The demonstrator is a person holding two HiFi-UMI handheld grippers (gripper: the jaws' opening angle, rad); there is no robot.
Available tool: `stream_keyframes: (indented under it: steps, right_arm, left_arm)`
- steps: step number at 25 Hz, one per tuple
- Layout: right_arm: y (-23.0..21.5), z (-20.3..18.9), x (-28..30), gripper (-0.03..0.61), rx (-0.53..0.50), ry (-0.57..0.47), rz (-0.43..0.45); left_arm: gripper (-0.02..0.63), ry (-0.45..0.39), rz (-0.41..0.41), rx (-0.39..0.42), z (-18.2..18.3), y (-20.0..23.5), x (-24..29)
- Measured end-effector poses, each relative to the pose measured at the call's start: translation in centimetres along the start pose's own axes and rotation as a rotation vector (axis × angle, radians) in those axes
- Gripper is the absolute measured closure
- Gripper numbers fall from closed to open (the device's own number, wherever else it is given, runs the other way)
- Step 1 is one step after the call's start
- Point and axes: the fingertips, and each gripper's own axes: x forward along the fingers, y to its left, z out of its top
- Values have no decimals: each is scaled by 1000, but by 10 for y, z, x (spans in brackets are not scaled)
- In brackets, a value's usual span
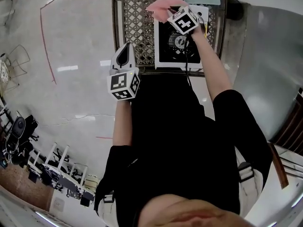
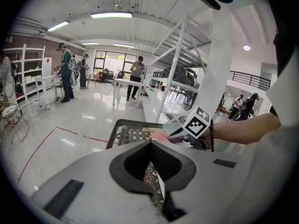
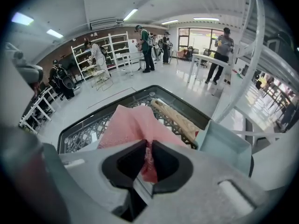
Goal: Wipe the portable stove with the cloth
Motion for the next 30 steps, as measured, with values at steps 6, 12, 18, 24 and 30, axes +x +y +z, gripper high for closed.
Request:
stream_keyframes:
  steps: [6,12,18,24,30]
  right_arm:
    - [-13,-20,-14,538,-15,8,-20]
    - [-40,-43,-29,541,53,2,-69]
    - [-59,-67,-40,541,140,-3,-109]
    - [-73,-79,-53,541,159,7,-142]
    - [-79,-94,-59,541,194,-1,-139]
  left_arm:
    - [614,14,-39,27,3,-18,9]
    - [614,32,-71,53,2,-33,17]
    - [614,44,-102,78,-3,-48,25]
    - [614,61,-133,96,-3,-64,32]
    - [614,80,-167,112,-7,-82,45]
